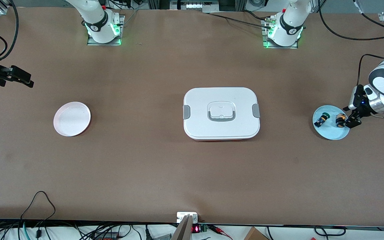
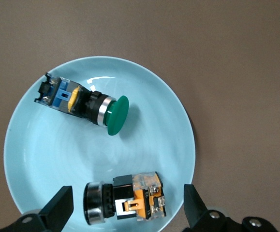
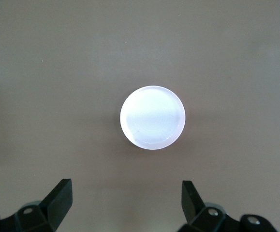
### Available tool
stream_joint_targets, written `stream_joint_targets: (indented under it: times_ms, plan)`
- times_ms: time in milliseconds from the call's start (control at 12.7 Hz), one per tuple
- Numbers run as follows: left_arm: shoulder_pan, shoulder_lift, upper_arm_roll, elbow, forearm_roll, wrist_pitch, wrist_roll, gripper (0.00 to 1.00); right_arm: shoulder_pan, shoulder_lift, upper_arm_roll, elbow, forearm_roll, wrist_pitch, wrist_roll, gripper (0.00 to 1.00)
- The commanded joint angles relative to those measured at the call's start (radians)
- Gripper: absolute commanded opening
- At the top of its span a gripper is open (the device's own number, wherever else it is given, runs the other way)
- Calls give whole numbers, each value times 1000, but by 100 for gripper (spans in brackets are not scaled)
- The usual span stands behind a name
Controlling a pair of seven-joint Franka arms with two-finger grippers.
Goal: Transfer orange switch to right arm and place
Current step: 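Lower the left gripper onto the orange-capped switch, then close the left gripper on the orange-capped switch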
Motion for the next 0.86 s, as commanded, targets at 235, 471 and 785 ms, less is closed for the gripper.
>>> stream_joint_targets:
  times_ms: [235, 471, 785]
  plan:
    - [20, 64, -9, 67, -104, 0, 145, 100, -8, 3, 4, 12, -3, -10, -2, 100]
    - [17, 65, -9, 70, -104, 0, 146, 100, -8, 6, 4, 12, -3, -7, -3, 100]
    - [8, 87, -9, 86, -114, 0, 148, 100, -8, 6, 4, 12, -3, -7, -3, 100]
